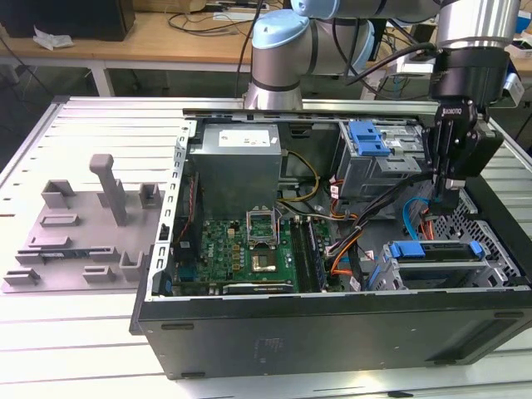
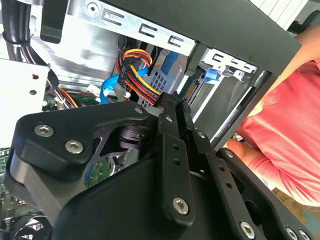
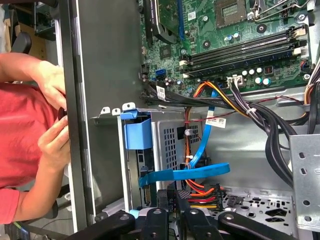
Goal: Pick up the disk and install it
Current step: 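Insert the first disk wire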
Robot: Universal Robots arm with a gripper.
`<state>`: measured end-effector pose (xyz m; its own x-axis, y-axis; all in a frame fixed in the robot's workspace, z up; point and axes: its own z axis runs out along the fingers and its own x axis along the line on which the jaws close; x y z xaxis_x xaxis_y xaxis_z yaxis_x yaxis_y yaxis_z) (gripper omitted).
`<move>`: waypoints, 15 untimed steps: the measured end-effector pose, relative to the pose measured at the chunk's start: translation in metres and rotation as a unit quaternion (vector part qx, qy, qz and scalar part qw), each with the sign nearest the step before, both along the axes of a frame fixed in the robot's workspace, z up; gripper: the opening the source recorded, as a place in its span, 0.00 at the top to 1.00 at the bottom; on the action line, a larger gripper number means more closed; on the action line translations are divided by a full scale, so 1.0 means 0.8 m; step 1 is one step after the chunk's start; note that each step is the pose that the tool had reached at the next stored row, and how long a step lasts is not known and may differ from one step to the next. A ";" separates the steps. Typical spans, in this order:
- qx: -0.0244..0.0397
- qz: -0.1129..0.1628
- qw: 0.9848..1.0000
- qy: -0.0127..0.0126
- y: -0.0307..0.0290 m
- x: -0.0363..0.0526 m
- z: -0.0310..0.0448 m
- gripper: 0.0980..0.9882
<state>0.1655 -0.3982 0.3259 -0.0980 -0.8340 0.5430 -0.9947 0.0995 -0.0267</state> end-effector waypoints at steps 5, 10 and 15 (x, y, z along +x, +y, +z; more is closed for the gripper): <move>0.000 0.000 1.000 0.000 0.0001 0.000 0.0000 0.93; 0.000 0.000 1.000 0.000 0.0002 0.000 0.0001 0.93; 0.018 0.000 1.000 0.000 -0.0050 0.000 0.0053 0.93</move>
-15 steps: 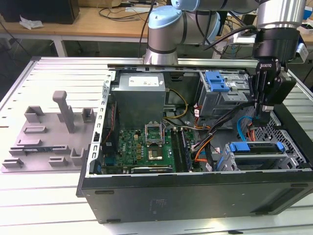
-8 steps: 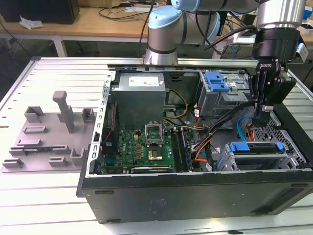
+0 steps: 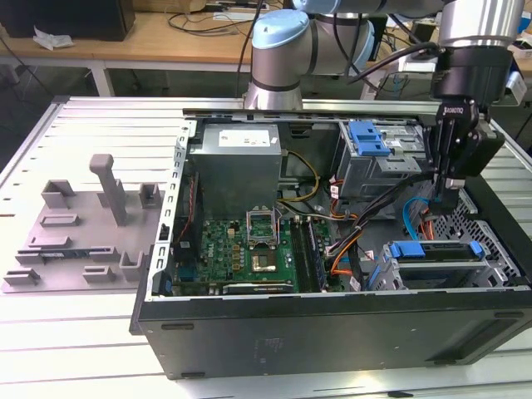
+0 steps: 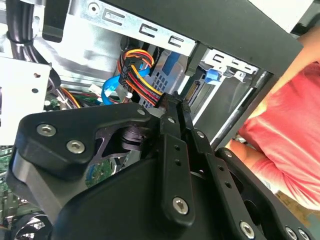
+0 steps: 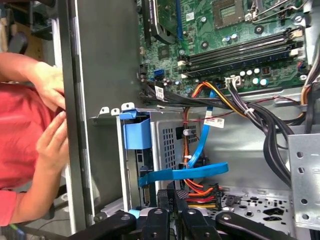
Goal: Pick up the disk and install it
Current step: 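Insert the first disk wire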
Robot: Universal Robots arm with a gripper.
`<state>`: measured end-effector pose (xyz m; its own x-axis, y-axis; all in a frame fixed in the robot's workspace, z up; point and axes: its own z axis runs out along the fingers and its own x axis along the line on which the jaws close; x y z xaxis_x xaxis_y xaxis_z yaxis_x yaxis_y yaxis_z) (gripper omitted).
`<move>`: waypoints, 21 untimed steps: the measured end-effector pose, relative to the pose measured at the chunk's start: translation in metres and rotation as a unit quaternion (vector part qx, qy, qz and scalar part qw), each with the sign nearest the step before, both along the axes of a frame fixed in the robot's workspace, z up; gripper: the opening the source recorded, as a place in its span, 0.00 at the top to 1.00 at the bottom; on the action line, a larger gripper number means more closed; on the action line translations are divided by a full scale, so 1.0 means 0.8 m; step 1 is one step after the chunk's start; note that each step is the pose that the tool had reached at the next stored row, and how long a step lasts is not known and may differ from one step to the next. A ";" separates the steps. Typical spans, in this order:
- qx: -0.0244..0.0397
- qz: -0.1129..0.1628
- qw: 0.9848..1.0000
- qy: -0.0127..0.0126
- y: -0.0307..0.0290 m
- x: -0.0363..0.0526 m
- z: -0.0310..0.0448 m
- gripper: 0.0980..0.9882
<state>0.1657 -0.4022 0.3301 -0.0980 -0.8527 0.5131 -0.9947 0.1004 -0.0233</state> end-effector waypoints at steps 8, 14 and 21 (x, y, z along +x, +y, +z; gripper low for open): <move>0.049 0.000 0.999 0.000 -0.0217 0.000 0.0115 0.93; 0.088 0.000 0.996 0.000 -0.0334 0.000 0.0196 0.93; 0.125 0.000 0.992 0.001 -0.0471 0.000 0.0216 0.93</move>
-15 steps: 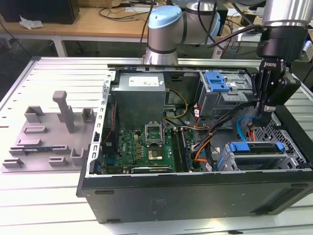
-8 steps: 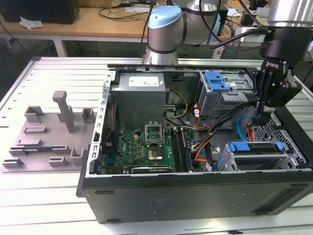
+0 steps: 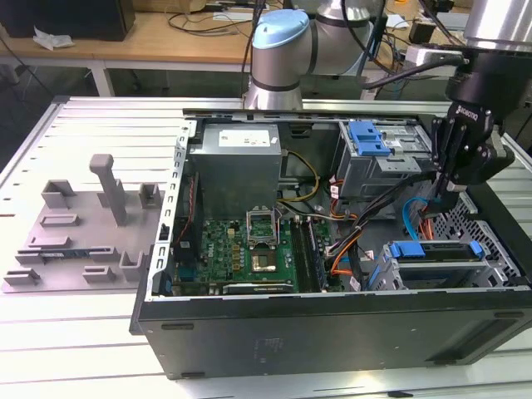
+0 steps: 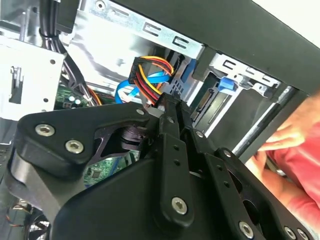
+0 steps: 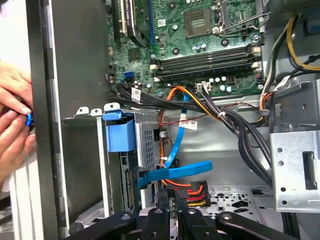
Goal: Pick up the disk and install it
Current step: 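Insert the first disk wire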
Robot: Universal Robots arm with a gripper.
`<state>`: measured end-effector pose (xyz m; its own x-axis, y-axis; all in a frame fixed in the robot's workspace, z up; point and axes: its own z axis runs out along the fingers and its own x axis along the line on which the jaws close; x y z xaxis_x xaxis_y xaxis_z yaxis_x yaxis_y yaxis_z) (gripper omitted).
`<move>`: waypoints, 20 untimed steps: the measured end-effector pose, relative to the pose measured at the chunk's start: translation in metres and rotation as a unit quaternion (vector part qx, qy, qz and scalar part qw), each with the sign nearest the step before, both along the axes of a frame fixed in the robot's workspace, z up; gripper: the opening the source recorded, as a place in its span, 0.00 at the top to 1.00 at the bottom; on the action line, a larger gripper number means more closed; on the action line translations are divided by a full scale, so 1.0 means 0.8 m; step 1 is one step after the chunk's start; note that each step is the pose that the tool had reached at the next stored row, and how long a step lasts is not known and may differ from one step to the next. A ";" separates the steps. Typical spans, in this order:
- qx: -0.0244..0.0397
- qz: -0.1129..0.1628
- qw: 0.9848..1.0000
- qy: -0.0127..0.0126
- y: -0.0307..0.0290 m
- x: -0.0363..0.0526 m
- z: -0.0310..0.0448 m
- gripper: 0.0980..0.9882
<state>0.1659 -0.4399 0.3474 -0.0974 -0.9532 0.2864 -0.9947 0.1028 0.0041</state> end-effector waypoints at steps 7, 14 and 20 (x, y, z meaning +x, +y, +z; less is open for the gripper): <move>0.029 0.000 1.000 0.000 -0.0199 0.004 0.0100 0.93; 0.053 0.000 0.999 0.002 -0.0379 0.005 0.0124 0.93; 0.061 0.002 0.998 0.004 -0.0512 0.005 0.0128 0.93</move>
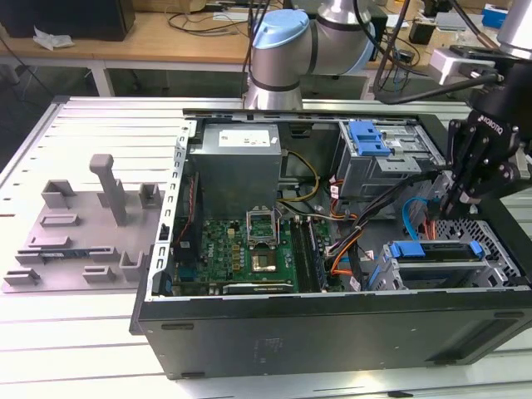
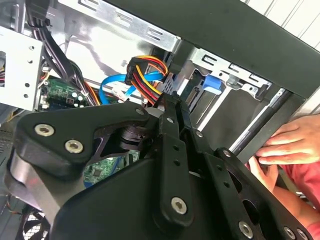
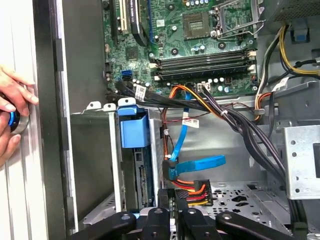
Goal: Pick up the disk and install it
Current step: 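Insert the first disk wire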
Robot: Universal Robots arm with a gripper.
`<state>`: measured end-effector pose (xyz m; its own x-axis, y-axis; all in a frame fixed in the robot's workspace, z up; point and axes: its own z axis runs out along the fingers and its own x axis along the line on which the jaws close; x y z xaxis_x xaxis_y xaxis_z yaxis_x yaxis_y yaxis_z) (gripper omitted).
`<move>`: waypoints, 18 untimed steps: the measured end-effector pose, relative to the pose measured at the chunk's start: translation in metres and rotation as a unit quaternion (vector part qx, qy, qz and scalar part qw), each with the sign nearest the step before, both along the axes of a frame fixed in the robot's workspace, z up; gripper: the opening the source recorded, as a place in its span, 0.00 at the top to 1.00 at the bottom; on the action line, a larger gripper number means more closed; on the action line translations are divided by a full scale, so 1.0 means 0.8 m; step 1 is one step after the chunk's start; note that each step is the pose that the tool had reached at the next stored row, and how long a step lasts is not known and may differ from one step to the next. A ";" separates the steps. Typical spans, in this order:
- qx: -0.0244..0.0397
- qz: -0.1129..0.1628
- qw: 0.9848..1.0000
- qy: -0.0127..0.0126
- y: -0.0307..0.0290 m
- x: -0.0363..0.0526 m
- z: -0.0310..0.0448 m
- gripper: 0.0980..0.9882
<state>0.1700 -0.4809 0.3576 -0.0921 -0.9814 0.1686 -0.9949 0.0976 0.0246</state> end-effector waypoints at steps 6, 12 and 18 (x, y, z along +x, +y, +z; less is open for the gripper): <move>0.000 0.006 1.000 0.000 -0.0047 0.000 0.0014 0.93; 0.008 0.007 1.000 0.001 -0.0224 0.001 0.0057 0.93; 0.013 0.009 1.000 0.005 -0.0304 0.002 0.0057 0.93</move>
